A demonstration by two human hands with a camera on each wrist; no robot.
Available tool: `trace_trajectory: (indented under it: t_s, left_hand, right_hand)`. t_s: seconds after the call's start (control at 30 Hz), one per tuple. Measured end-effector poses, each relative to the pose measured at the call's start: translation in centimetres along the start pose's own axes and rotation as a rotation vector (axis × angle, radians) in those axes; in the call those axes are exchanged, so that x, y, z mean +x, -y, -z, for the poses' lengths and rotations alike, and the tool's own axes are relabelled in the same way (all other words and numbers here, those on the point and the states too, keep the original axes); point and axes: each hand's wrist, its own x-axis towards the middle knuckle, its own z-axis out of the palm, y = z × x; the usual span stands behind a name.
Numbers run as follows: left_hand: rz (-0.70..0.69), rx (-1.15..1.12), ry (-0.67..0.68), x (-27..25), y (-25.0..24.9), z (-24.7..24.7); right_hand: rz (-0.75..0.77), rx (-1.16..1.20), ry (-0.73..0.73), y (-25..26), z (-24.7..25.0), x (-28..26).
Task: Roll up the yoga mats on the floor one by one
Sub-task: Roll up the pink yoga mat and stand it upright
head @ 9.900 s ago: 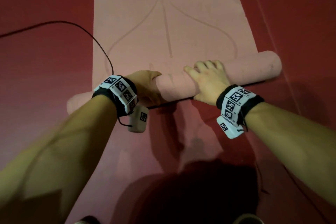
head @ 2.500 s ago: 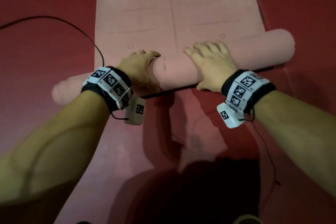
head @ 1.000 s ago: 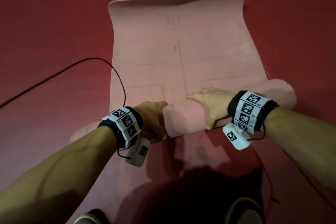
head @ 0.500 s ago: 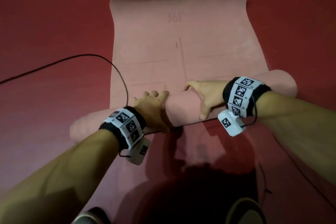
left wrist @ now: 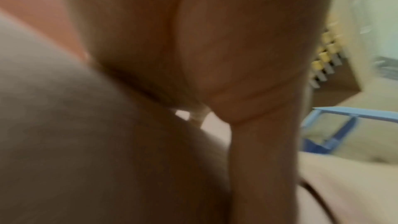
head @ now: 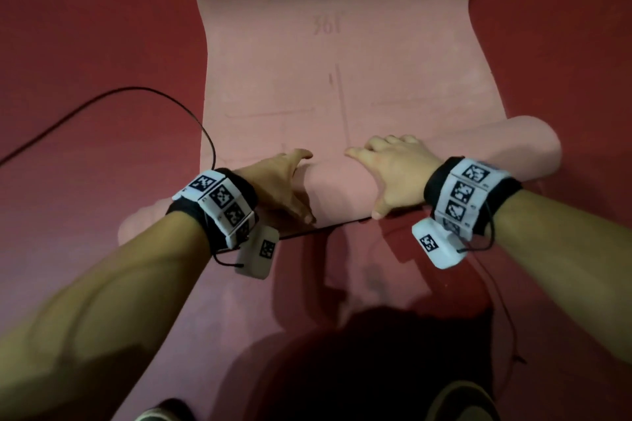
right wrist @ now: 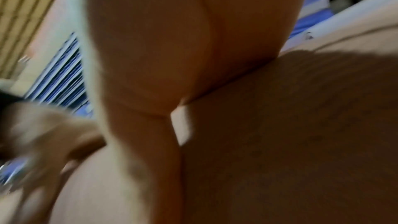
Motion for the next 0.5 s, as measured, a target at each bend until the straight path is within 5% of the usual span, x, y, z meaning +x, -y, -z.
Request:
trace_trajectory:
  t_s: [0.2,0.37,0.5]
  left_hand:
    - [0.001,0.310,-0.180,0.2,-1.3,-1.5]
    - [0.001,0.160,-0.057,1.2,-0.9,0.8]
    - [0.000,0.090,0.008,2.0,-0.8,1.7]
  right_hand:
    - [0.015,0.252,0.148,-1.2,2.7,2.2]
    - [0.005,0.153,-0.087,-1.0,1.4,0.9]
    - [-0.006,-0.092,-0.138,0.2,-0.5,0.0]
